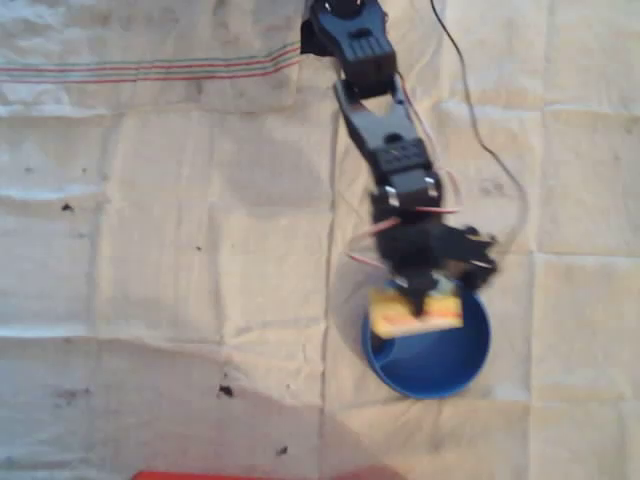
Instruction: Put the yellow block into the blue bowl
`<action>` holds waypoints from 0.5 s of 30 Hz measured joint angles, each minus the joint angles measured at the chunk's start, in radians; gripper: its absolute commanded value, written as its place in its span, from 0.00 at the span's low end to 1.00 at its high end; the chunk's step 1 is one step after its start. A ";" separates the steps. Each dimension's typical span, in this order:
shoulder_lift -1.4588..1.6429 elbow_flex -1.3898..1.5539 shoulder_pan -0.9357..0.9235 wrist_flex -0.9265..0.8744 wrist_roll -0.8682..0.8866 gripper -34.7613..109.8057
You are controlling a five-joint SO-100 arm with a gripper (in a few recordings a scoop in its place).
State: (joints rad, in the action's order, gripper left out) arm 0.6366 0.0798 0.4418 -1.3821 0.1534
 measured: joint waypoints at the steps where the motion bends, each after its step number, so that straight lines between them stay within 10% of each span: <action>1: -0.014 0.000 0.005 0.012 0.000 0.24; 15: -0.081 0.000 0.051 0.103 -0.097 0.37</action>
State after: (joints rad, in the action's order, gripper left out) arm 0.5553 0.0798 0.4924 -1.2793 0.0568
